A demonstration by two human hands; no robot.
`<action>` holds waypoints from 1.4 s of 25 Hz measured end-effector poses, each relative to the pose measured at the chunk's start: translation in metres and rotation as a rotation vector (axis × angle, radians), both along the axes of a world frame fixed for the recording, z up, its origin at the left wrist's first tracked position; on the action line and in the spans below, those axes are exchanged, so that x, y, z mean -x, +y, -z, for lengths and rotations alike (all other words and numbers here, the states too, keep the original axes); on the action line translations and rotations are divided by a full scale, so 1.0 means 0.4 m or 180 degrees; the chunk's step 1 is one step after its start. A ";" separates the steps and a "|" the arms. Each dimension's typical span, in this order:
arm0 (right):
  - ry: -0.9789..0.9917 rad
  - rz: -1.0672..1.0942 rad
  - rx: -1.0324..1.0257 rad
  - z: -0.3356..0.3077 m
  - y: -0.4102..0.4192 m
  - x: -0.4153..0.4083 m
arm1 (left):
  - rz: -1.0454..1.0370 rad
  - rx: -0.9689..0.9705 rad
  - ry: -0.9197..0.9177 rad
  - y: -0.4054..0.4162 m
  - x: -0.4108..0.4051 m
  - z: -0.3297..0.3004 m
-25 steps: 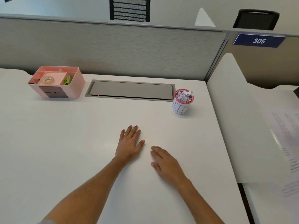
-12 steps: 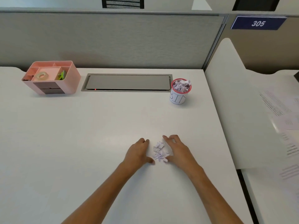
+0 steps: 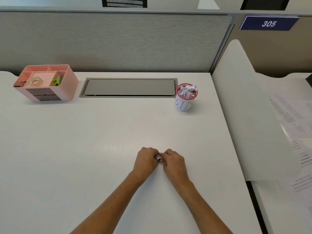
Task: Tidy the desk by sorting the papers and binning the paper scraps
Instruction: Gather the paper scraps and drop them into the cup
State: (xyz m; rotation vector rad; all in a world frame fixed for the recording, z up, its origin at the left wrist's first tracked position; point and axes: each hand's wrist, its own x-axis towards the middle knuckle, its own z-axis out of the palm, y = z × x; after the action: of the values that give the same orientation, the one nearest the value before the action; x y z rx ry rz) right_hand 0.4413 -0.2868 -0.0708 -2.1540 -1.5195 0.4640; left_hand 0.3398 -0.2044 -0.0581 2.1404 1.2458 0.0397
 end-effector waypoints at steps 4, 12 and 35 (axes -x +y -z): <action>0.0739 0.0512 -0.0275 -0.035 0.034 -0.054 | -0.0134 0.0354 -0.0400 0.057 -0.045 -0.039; 0.0607 0.1125 -0.0611 -0.215 0.259 -0.298 | 0.0049 -0.0181 -0.0747 0.273 -0.315 -0.229; 0.0629 0.1019 -0.0616 -0.103 0.137 -0.291 | -0.0057 -0.0130 -0.0953 0.174 -0.098 -0.031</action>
State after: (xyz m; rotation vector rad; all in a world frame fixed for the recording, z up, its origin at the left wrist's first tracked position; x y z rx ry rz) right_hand 0.5575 -0.2319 -0.0297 -2.0789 -1.0444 0.3881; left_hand 0.3792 -0.1349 -0.0456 2.0657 1.0954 0.3819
